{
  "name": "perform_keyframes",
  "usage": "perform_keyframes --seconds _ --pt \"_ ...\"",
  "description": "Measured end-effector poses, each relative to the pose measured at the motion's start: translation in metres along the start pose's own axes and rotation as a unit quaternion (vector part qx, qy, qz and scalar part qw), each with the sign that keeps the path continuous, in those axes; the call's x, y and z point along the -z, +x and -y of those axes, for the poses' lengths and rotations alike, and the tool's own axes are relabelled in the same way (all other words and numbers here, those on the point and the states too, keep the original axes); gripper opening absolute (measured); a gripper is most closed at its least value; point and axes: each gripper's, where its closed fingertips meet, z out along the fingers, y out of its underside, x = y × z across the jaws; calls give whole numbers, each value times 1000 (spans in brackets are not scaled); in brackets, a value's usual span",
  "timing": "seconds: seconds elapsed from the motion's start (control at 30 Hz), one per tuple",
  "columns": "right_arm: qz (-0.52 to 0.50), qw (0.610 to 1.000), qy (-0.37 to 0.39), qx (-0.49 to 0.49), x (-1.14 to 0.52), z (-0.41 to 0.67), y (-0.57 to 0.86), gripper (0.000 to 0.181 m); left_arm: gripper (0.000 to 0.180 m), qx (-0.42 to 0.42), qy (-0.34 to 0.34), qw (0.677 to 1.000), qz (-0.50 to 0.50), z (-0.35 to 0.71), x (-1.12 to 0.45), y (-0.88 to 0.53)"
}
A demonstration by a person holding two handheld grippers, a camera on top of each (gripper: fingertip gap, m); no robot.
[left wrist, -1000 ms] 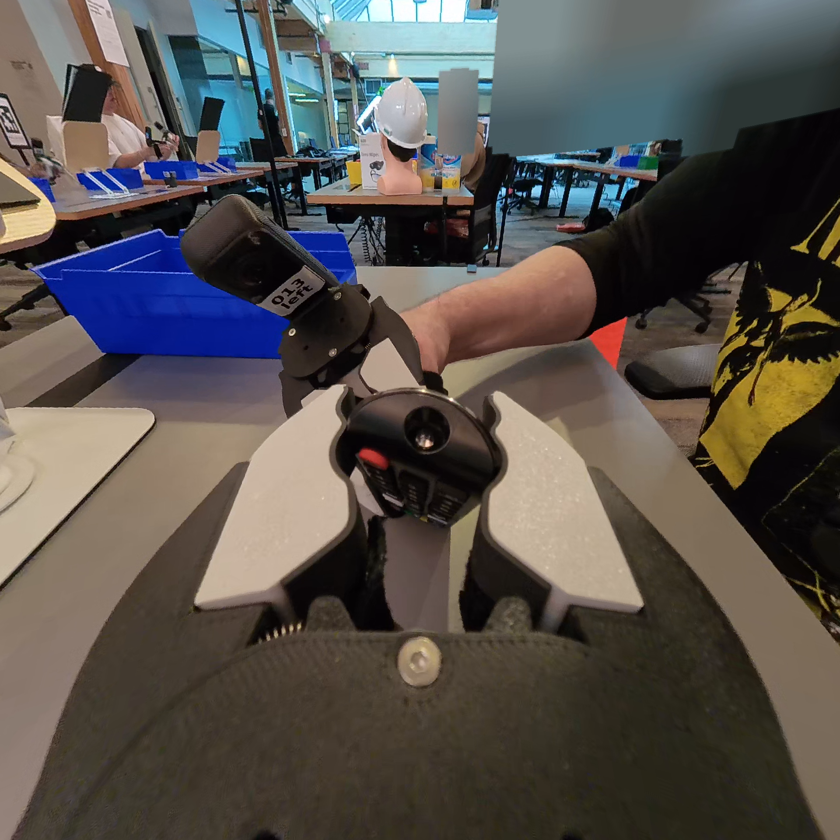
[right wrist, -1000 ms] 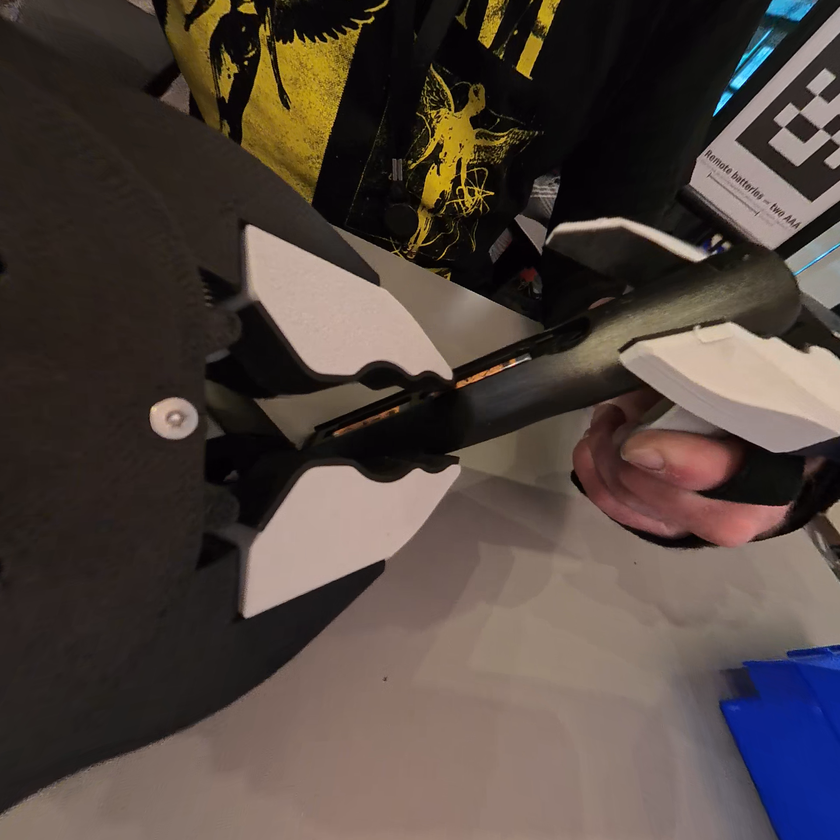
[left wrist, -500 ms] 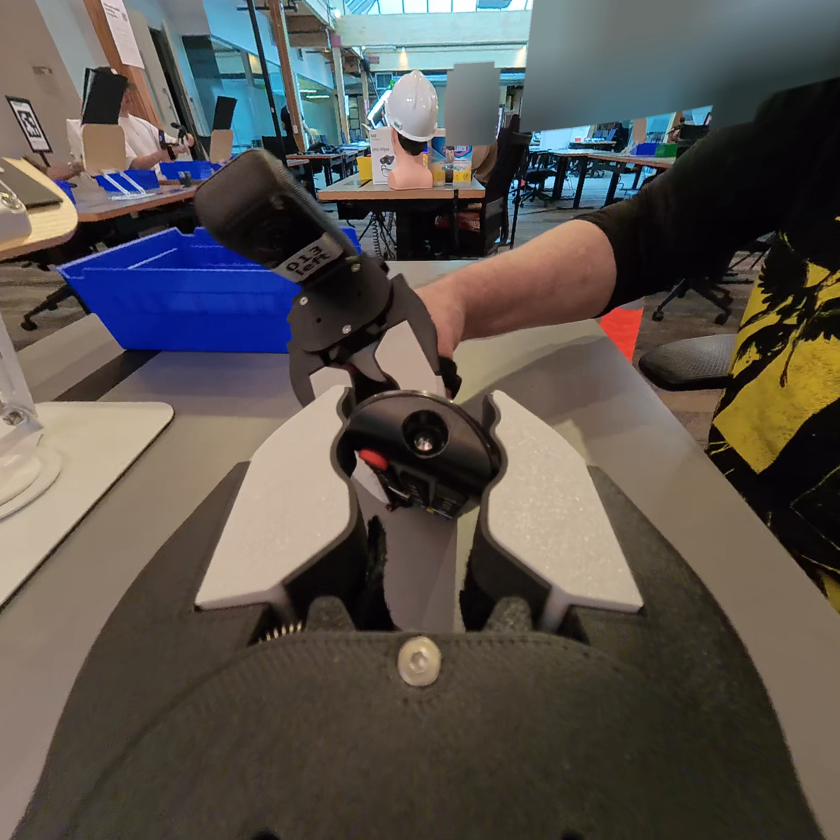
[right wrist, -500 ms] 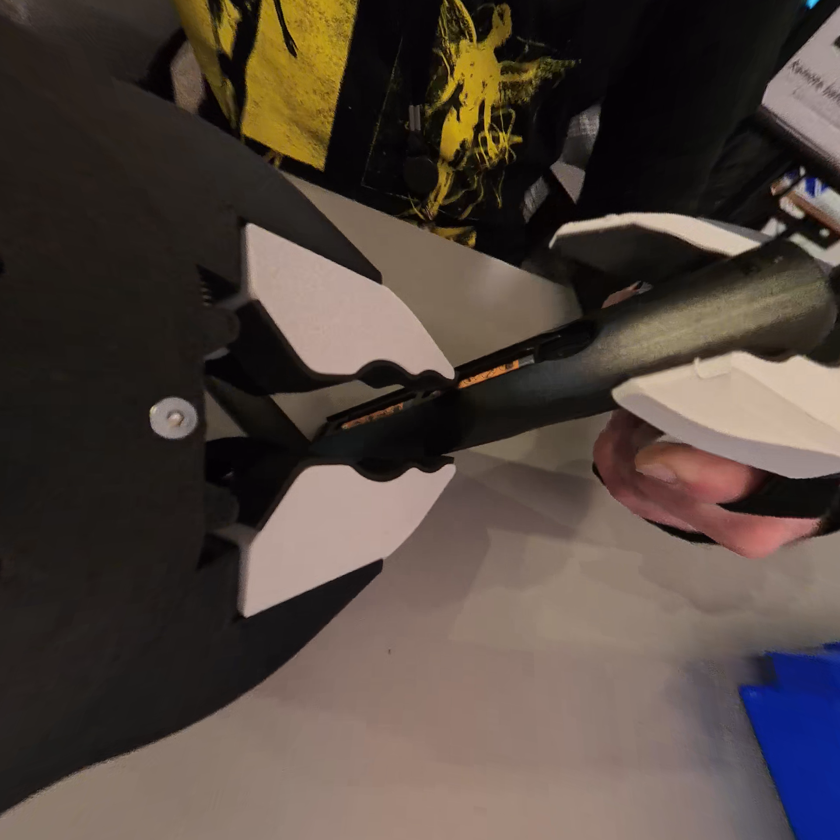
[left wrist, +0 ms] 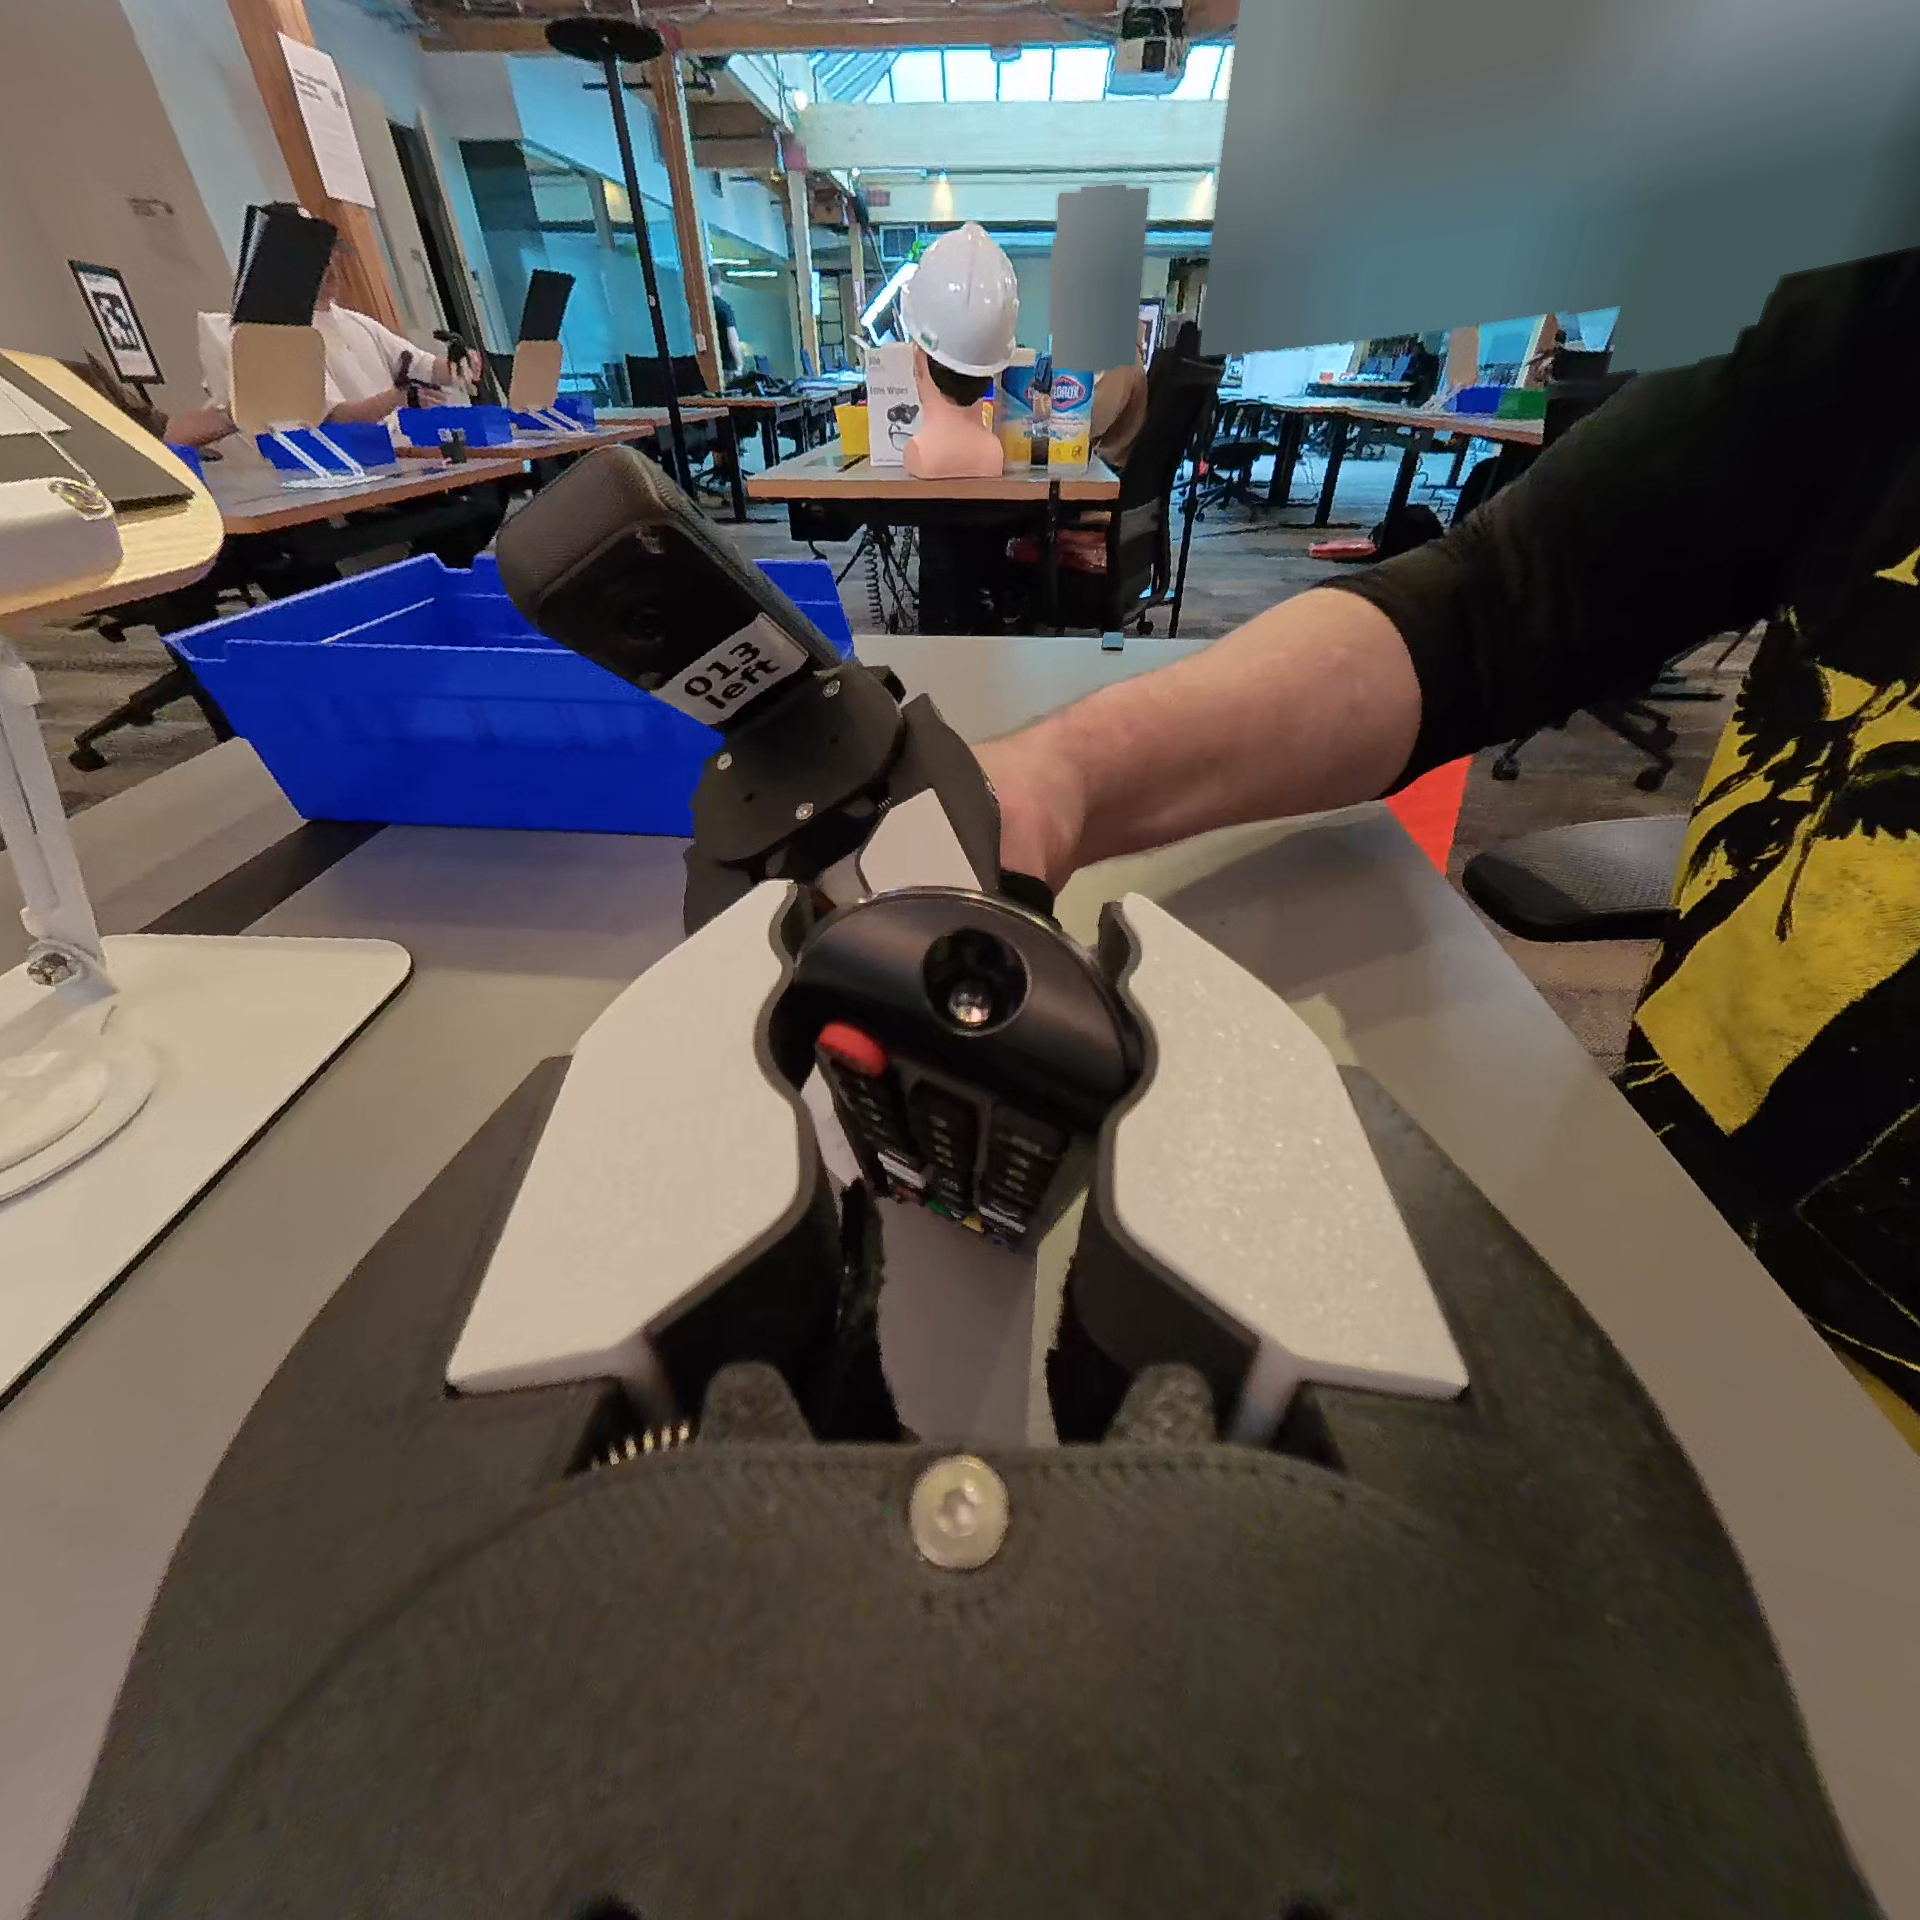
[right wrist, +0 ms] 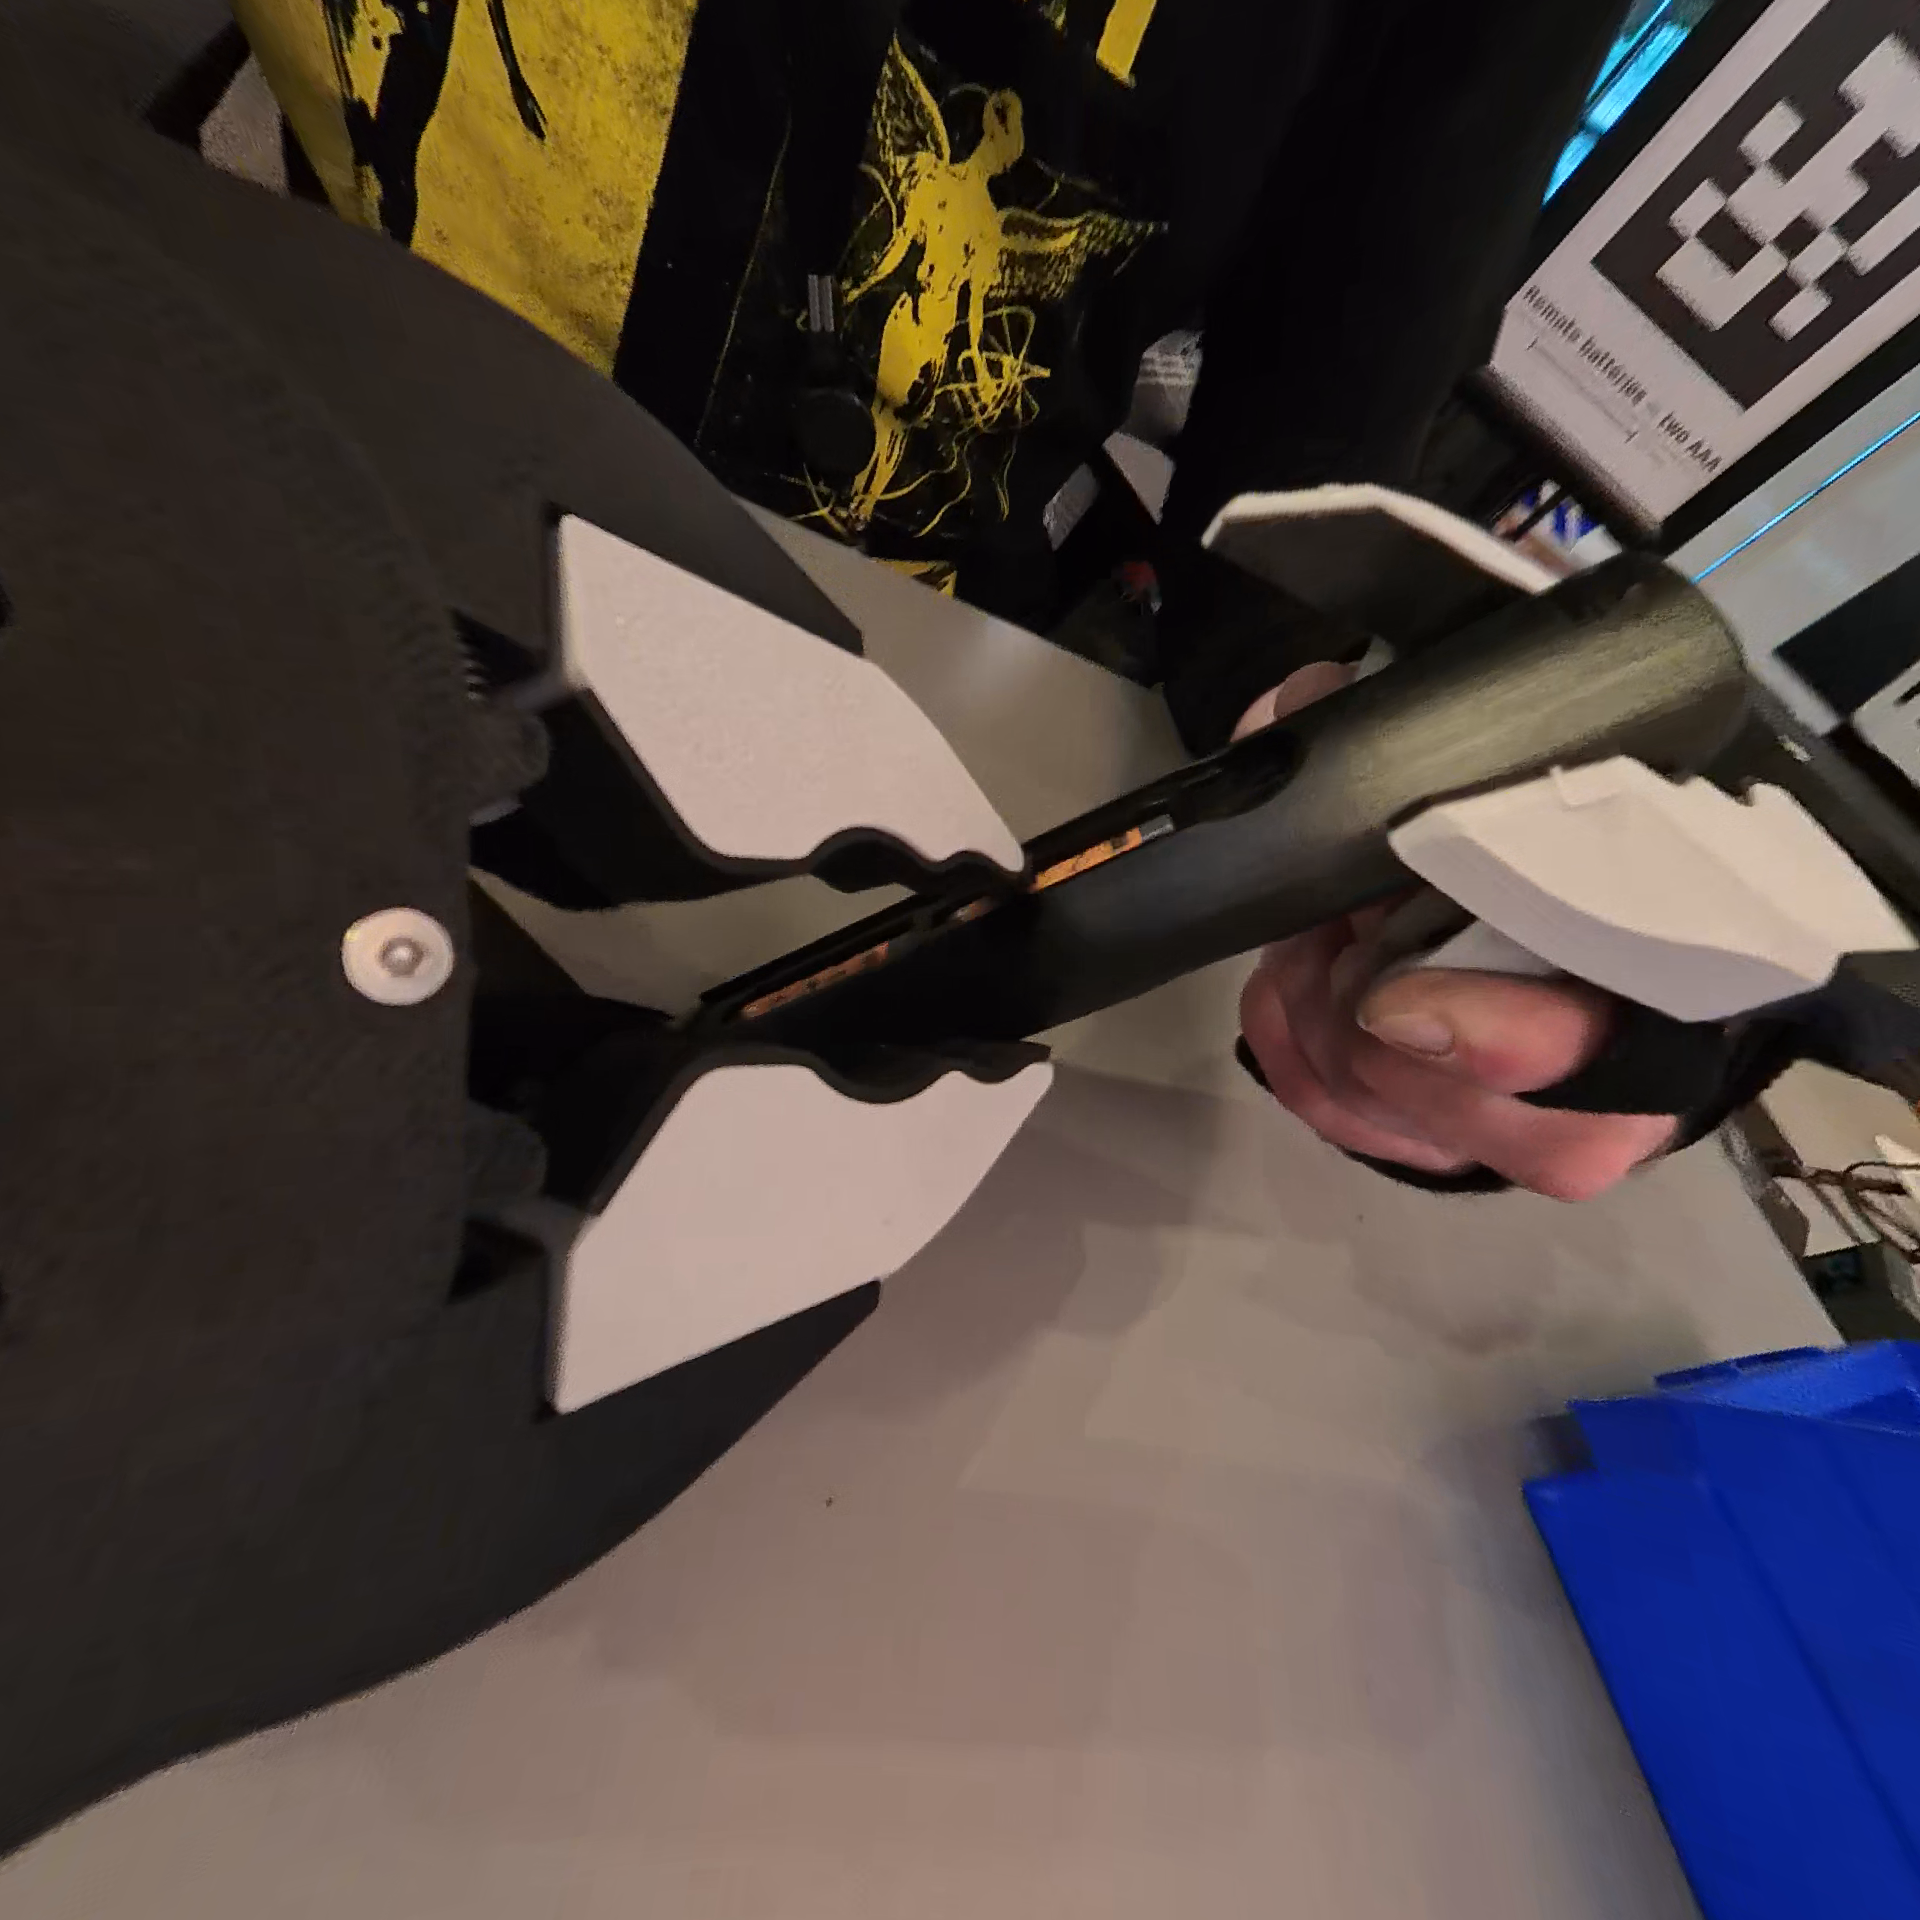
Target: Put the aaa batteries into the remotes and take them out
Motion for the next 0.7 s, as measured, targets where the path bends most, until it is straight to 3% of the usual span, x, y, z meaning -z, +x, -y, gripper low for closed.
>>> perform_keyframes --seconds 0.37,0.53,0.7 --pt "-17 993 -113 -18 0 -8 6 30 54 9 -4 1000 22 -3 3 -6" --pt "-47 997 -57 23 0 0 6 29 54 -17 -5 1000 21 -1 5 -3" --pt "-35 999 -2 -3 -1 5 5 31 54 -16 -9 1000 18 -3 5 -4"
